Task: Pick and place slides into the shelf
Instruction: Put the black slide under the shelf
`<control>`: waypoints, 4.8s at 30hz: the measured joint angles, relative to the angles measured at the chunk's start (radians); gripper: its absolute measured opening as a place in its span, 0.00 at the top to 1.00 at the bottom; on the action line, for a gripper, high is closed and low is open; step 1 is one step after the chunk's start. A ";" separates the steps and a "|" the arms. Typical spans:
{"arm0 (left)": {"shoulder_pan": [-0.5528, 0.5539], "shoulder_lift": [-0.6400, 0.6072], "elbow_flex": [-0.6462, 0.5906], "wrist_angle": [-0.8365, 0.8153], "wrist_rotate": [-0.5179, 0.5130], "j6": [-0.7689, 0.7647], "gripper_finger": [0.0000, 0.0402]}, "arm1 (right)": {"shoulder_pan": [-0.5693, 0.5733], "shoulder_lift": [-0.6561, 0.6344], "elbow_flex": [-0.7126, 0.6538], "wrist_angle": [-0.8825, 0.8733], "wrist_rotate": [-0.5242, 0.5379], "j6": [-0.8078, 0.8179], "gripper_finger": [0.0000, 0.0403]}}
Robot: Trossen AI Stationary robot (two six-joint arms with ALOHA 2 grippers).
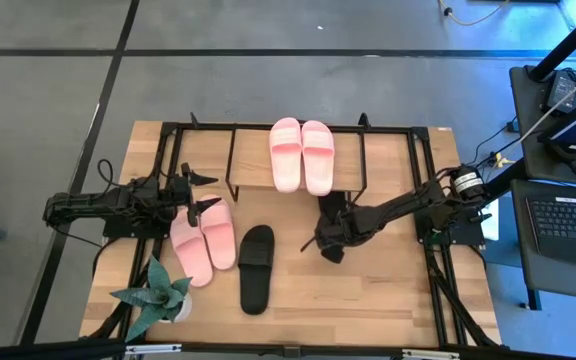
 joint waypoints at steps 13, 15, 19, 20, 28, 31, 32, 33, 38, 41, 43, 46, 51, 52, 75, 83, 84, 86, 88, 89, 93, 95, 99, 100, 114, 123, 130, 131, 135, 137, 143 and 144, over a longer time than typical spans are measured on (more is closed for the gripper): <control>0.000 0.000 0.000 0.000 0.000 0.002 0.31 | -0.003 0.000 0.000 -0.001 -0.034 -0.007 0.42; 0.000 0.000 0.000 0.000 0.000 0.002 0.31 | 0.005 0.000 0.000 0.020 -0.054 -0.022 0.42; 0.000 0.000 0.000 0.000 0.000 0.003 0.31 | 0.031 0.000 0.013 0.071 -0.067 -0.049 0.42; 0.000 0.000 0.000 0.000 0.000 0.003 0.31 | 0.038 0.000 0.024 0.083 -0.070 -0.058 0.42; 0.000 0.000 0.000 0.000 0.000 0.006 0.31 | 0.093 0.000 0.119 0.314 -0.073 -0.218 0.42; 0.000 0.000 0.000 0.000 0.000 0.007 0.31 | 0.098 0.000 0.142 0.409 -0.071 -0.281 0.42; 0.000 0.000 0.000 0.000 0.000 0.007 0.31 | 0.098 -0.001 0.147 0.435 -0.071 -0.317 0.42; 0.000 0.000 0.000 0.000 0.000 0.007 0.31 | 0.099 -0.001 0.149 0.459 -0.068 -0.353 0.42; 0.000 0.000 0.000 0.000 0.000 0.004 0.31 | 0.103 -0.002 0.151 0.525 0.024 -0.444 0.42; 0.000 0.000 0.000 0.000 0.000 0.003 0.31 | 0.107 -0.002 0.154 0.542 0.057 -0.476 0.42; 0.000 0.000 0.000 0.000 0.000 0.003 0.31 | 0.114 0.000 0.178 0.540 0.062 -0.499 0.42; 0.000 0.000 0.000 0.000 0.000 0.002 0.31 | 0.139 0.006 0.238 0.531 0.080 -0.547 0.42; 0.000 0.000 0.000 0.000 0.000 0.002 0.31 | 0.187 0.080 0.378 0.483 0.164 -0.634 0.42; 0.000 0.000 0.000 0.000 0.000 0.002 0.31 | 0.193 0.101 0.407 0.460 0.185 -0.653 0.42; 0.000 0.000 0.000 0.000 0.000 0.001 0.31 | 0.207 0.557 0.887 0.165 0.366 -0.685 0.42; 0.000 0.000 0.000 0.000 0.000 0.001 0.31 | 0.206 0.603 0.892 0.129 0.456 -0.675 0.43; 0.000 0.000 0.000 0.000 0.000 0.001 0.31 | 0.203 0.603 0.890 0.132 0.463 -0.665 0.44; 0.000 0.000 0.000 0.000 0.000 0.001 0.31 | 0.194 0.602 0.887 0.130 0.468 -0.642 0.47; 0.000 0.000 0.000 0.000 0.000 0.001 0.31 | 0.184 0.602 0.886 0.117 0.468 -0.624 0.52; 0.000 0.000 0.000 0.000 0.000 0.001 0.31 | 0.179 0.602 0.886 0.112 0.467 -0.624 0.55; 0.000 0.000 0.000 0.000 0.000 0.001 0.31 | 0.159 0.602 0.886 0.087 0.468 -0.622 0.68; 0.000 0.000 0.000 0.000 0.000 0.001 0.31 | 0.153 0.602 0.886 0.079 0.470 -0.622 0.75; 0.000 0.000 0.000 0.000 0.000 0.002 0.31 | 0.151 0.602 0.886 0.075 0.477 -0.631 0.92; 0.000 0.000 0.000 0.000 0.000 0.002 0.31 | 0.151 0.602 0.886 0.071 0.478 -0.638 0.95; 0.000 0.000 0.000 0.000 0.000 0.002 0.31 | 0.148 0.494 0.883 -0.335 0.537 -0.365 0.96; 0.000 0.000 0.000 0.000 0.000 0.002 0.31 | 0.169 0.449 0.873 -0.550 0.614 -0.203 0.96; 0.000 0.000 0.000 0.000 0.000 0.002 0.31 | 0.170 0.413 0.712 -0.540 0.605 -0.120 0.96; 0.000 0.000 0.000 0.000 0.000 0.002 0.31 | 0.170 0.399 0.676 -0.518 0.606 -0.103 0.96; 0.000 0.000 0.000 0.000 0.000 0.002 0.31 | 0.169 0.324 0.556 -0.362 0.605 -0.111 0.96; 0.000 0.000 0.000 0.000 0.000 0.002 0.31 | 0.168 0.281 0.503 -0.294 0.613 -0.129 0.96; 0.000 0.000 0.000 0.000 0.000 0.002 0.31 | 0.106 0.227 0.334 -0.094 0.608 -0.191 0.96; 0.000 0.000 0.000 0.000 0.000 0.002 0.31 | 0.092 0.227 0.313 -0.041 0.606 -0.216 0.96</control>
